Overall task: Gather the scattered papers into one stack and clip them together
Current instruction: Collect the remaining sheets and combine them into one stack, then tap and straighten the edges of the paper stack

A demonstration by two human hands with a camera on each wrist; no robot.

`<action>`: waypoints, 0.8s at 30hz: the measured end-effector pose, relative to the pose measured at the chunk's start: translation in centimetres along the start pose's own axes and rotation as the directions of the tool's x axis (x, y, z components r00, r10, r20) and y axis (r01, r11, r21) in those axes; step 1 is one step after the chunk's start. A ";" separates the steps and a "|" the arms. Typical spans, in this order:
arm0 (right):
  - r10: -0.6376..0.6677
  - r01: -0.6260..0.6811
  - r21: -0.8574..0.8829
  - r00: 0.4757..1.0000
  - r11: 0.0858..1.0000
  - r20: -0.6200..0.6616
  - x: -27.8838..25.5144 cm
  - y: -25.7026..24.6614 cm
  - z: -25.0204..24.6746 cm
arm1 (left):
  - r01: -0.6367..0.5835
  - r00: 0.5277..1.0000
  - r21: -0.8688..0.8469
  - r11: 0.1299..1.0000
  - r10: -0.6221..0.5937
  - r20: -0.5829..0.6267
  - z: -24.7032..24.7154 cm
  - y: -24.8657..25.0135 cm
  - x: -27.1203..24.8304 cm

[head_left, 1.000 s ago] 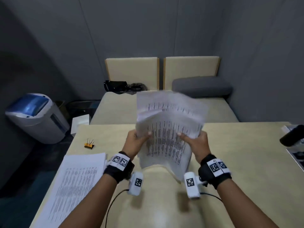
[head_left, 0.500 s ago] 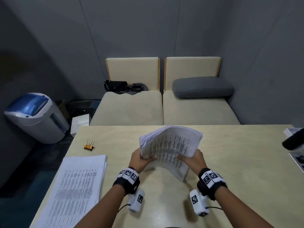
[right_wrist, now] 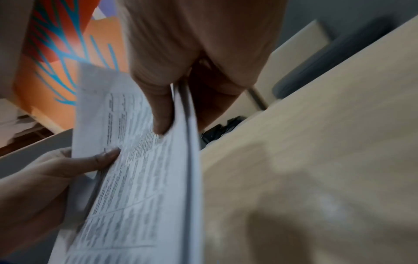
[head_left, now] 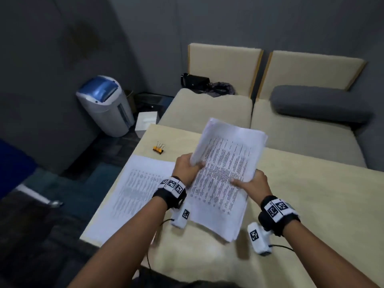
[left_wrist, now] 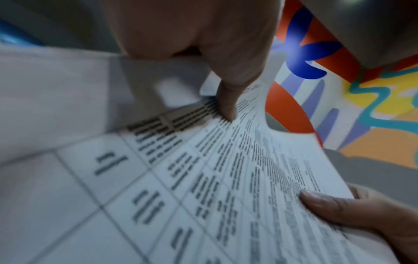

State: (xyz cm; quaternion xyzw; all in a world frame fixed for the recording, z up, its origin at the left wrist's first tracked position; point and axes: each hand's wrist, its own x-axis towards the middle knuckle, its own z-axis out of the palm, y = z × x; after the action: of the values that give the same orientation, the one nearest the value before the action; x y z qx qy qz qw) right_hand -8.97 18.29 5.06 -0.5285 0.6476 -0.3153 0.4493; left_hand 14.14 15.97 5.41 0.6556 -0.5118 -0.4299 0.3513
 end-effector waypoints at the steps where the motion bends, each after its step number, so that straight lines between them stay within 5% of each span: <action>1: -0.005 0.004 0.036 0.999 0.999 0.047 0.1 -0.9 1.9 | 0.021 0.999 -0.010 1.000 -0.021 -0.025 -2.2 -1.1 -0.2; 7: 0.011 -0.047 0.156 0.974 0.987 0.225 0.2 -4.0 15.3 | 0.129 0.976 0.083 0.988 -0.112 -0.185 -15.4 -7.9 -1.3; 10: 0.133 -0.153 0.047 0.949 0.987 0.286 -0.1 -3.7 20.8 | 0.224 0.963 0.120 0.967 -0.201 -0.178 -19.6 -12.0 -1.2; 12: 0.279 -0.259 -0.109 0.921 0.960 0.273 -0.2 -2.5 23.0 | 0.354 0.932 0.321 0.878 -0.303 -0.200 -21.3 -15.7 -0.6; 15: 0.402 -0.314 -0.309 0.872 0.898 0.281 -1.0 0.3 23.9 | 0.554 0.829 0.530 0.642 -0.488 -0.274 -22.2 -21.4 0.1; 17: 0.443 -0.317 -0.388 0.846 0.865 0.296 -1.8 2.2 23.5 | 0.621 0.772 0.539 0.568 -0.560 -0.299 -21.5 -23.2 -0.6; 24: 0.524 -0.423 -0.353 0.809 0.834 0.267 -2.2 5.7 21.6 | 0.610 0.791 0.561 0.560 -0.479 -0.381 -15.1 -23.4 -2.1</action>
State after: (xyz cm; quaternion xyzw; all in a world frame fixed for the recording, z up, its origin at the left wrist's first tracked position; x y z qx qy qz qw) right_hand 8.58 23.22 -8.06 -0.4535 0.7058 0.0018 0.5441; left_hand 36.47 23.70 -9.40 0.8980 -0.3651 -0.2453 -0.0081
